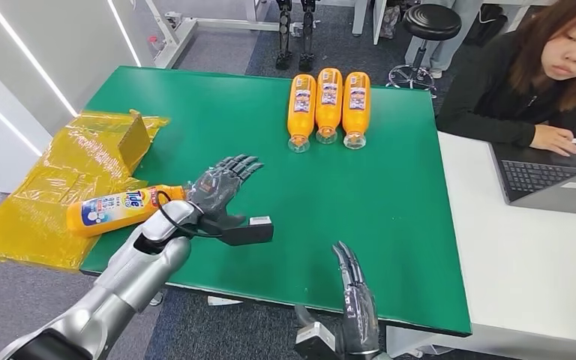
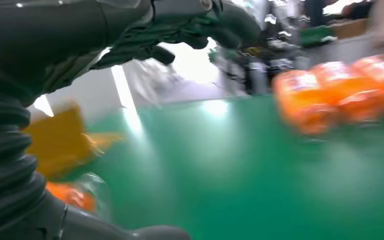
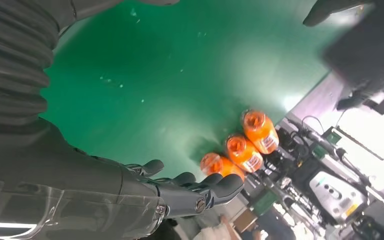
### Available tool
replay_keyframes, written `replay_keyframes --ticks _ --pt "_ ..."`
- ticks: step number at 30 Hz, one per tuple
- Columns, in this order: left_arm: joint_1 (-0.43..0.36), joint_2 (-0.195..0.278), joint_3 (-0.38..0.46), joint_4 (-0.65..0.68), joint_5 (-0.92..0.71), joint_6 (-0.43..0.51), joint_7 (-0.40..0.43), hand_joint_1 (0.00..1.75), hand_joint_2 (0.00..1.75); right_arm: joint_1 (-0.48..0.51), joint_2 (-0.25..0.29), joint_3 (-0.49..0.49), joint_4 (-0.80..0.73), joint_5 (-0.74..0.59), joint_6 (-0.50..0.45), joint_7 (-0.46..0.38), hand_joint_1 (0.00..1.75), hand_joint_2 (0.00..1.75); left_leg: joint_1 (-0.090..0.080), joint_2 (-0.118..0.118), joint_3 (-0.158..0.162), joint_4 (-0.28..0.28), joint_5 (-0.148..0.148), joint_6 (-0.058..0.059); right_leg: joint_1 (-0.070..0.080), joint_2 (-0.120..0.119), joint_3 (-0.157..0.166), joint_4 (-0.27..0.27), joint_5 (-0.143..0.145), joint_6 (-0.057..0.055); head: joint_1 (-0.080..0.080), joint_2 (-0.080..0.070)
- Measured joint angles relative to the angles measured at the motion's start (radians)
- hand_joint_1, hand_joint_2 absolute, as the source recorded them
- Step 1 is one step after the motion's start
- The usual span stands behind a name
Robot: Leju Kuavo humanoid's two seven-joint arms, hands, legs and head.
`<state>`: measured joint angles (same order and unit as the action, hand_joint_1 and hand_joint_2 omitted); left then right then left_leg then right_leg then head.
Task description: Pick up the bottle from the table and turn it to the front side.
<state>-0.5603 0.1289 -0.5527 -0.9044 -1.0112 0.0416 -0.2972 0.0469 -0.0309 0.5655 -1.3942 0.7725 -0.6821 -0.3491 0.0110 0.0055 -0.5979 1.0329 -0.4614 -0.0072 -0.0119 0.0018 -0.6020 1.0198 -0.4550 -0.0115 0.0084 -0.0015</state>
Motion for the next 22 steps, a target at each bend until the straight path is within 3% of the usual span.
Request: replay_keyframes --ticks 4,8,11,16,22 --pt "0.09 -0.009 -0.002 -0.179 0.402 -0.07 -0.239 0.0 1.75 0.057 0.014 -0.066 -0.043 -0.025 0.0 -0.083 0.0 1.75 0.0 0.0 0.0 0.0 0.0 0.0 0.0 0.0 0.0 0.0 0.0 0.0 0.0 0.0" --pt "0.206 -0.104 -0.002 -0.289 0.79 -0.113 -0.386 0.0 1.75 0.124 0.043 -0.14 -0.117 -0.08 0.0 -0.226 0.0 1.75 -0.001 0.0 0.0 0.0 -0.002 0.002 0.0 0.0 0.001 -0.001 0.0 0.001 0.0 0.0" --pt "0.283 -0.181 -0.007 -0.354 0.949 -0.087 -0.401 0.0 1.75 0.17 0.062 -0.187 -0.174 -0.128 0.0 -0.308 0.0 1.75 -0.001 0.0 0.0 0.0 -0.003 0.003 -0.001 0.0 0.001 -0.002 -0.001 0.001 0.0 0.0" --pt "0.366 -0.274 -0.013 -0.392 1.031 -0.08 -0.404 0.0 1.75 0.218 0.072 -0.222 -0.256 -0.187 0.0 -0.339 0.0 1.75 -0.001 0.0 0.0 0.0 -0.004 0.004 -0.001 -0.001 0.001 -0.002 -0.001 0.002 0.0 0.0" --pt "0.415 -0.311 -0.012 -0.409 1.042 -0.109 -0.404 0.0 1.75 0.247 0.073 -0.233 -0.32 -0.174 0.0 -0.334 0.0 1.75 -0.001 0.0 0.0 0.0 -0.003 0.003 0.0 -0.001 0.001 -0.001 -0.001 0.002 0.0 0.0"
